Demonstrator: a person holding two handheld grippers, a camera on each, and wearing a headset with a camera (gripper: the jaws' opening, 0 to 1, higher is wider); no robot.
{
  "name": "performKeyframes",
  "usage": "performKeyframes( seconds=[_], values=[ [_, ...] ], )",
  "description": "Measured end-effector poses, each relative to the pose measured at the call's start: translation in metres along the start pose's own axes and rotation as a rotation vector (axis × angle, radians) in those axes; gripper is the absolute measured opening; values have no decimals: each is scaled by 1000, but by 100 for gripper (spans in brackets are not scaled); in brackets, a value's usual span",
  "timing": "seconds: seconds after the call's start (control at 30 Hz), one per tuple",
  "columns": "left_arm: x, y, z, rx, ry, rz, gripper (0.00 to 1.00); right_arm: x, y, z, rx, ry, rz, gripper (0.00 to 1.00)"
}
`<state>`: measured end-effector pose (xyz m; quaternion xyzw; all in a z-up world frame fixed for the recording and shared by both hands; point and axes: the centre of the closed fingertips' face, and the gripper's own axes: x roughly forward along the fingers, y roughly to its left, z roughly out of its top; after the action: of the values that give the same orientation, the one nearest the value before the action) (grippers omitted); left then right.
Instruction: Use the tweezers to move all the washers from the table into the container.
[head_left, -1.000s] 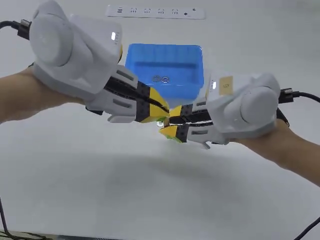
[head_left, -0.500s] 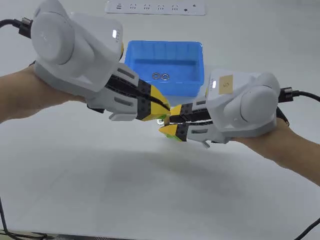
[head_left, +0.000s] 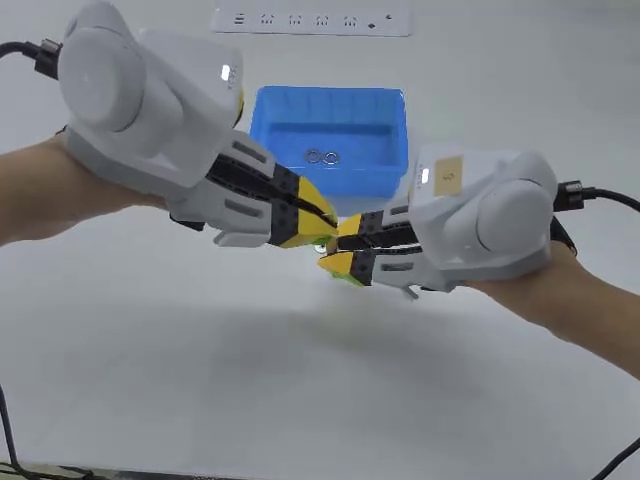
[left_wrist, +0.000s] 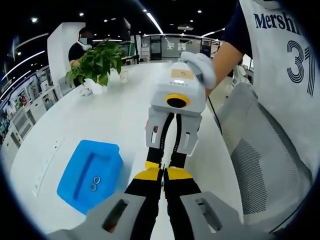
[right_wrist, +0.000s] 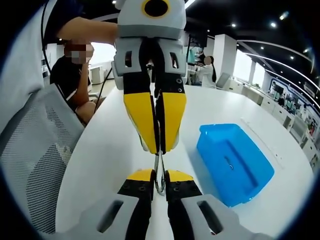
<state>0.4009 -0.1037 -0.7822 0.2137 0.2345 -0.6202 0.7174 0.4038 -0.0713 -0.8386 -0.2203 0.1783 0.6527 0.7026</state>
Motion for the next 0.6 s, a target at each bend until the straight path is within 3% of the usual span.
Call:
performKeyframes(
  seconds=[0.6],
  values=[
    [-26,6,30,48,-38,69,6,-16,-9,36,-58,-32,-39,10]
  ],
)
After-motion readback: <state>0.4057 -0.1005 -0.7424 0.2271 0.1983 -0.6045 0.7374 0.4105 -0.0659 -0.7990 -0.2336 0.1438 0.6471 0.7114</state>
